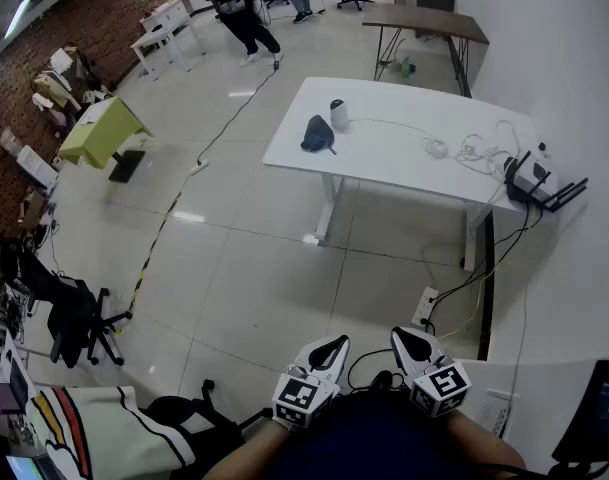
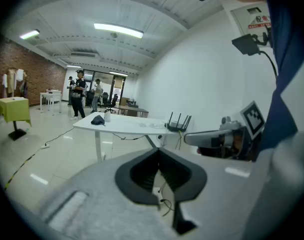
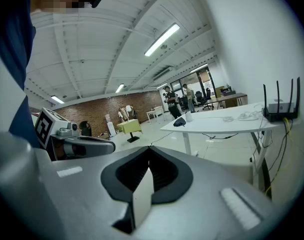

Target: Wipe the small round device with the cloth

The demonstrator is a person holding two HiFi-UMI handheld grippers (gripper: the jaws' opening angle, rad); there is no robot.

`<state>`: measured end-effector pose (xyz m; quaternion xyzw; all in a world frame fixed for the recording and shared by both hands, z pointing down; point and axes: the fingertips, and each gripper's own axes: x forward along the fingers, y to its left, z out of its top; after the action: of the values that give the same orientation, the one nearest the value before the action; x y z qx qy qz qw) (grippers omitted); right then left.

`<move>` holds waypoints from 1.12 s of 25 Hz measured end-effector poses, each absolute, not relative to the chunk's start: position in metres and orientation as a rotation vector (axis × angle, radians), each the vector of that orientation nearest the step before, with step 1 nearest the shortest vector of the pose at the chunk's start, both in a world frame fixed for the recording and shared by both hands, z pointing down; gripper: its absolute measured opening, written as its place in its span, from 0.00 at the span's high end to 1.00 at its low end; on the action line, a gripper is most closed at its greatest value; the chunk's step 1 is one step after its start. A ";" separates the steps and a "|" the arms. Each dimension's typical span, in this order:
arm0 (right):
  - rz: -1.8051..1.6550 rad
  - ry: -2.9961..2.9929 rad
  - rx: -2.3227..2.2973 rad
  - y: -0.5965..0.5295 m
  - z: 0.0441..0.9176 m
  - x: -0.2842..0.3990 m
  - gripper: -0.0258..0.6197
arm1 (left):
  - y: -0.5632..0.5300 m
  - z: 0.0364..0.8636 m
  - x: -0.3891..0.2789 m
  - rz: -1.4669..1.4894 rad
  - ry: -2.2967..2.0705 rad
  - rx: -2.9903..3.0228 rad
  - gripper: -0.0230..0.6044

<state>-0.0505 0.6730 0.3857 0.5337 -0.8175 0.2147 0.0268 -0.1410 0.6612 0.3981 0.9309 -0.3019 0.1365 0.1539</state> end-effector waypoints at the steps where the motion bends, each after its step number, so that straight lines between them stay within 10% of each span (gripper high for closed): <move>1: 0.669 -2.531 1.668 0.672 0.384 -0.047 0.94 | 0.663 0.398 -0.138 0.392 -0.869 2.668 0.96; 28: 0.762 -2.328 1.781 0.557 0.405 -0.057 0.94 | 0.540 0.397 -0.154 0.326 -0.759 2.661 0.96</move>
<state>-0.0575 0.5570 0.4048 0.5872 -0.7675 0.2511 0.0563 -0.1540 0.5401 0.3970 0.9401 -0.2680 0.1150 0.1768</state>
